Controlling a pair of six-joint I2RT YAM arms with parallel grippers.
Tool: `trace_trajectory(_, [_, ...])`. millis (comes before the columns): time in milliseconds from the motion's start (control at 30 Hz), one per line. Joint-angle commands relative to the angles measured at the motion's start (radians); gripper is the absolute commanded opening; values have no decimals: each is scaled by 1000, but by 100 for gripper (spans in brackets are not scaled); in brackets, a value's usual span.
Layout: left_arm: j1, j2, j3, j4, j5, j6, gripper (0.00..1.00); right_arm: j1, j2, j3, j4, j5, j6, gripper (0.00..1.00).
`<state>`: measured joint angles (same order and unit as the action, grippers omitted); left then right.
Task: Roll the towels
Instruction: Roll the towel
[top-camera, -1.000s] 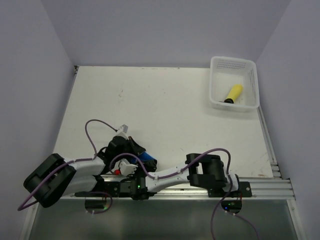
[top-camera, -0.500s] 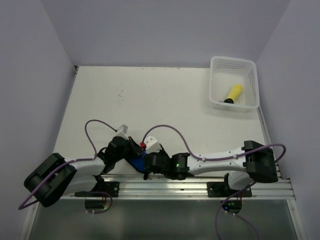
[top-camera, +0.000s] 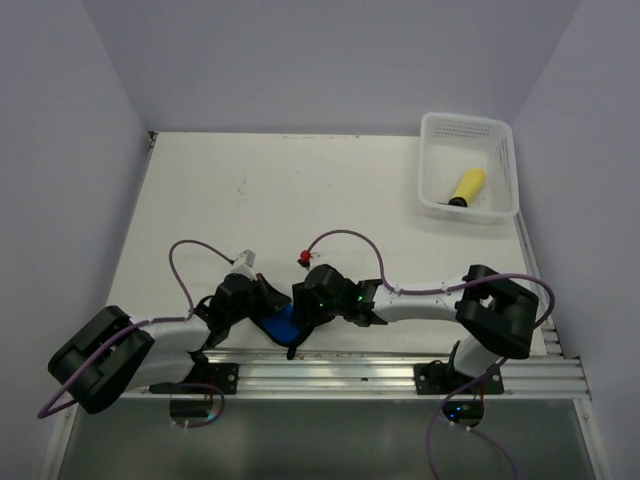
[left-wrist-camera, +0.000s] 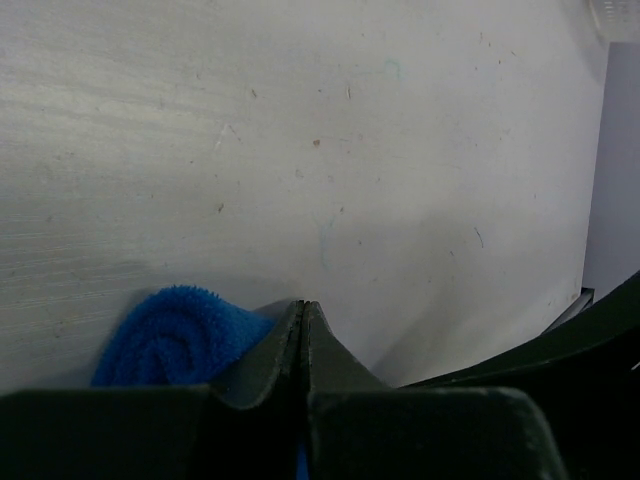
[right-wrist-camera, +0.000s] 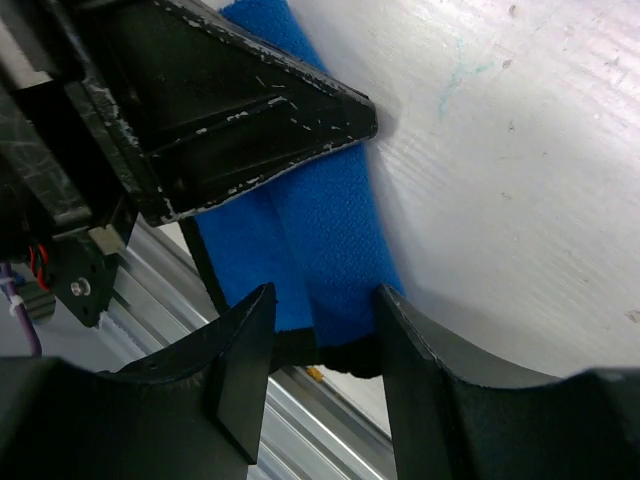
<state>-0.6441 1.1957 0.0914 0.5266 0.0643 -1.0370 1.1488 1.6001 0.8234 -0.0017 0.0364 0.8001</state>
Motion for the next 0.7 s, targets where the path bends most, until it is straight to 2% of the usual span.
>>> trace_trajectory(0, [-8,13,-64,-114,-38,35,3,-14,20,-15,84,-73,44,48])
trace_trajectory(500, [-9,-33,-88,-142,-50,34,3,-73,-103,-99,103,-66,68,51])
trace_trajectory(667, [-9,-38,-87,-142,-49,34,2,-95,-92,-106,114,-86,70,53])
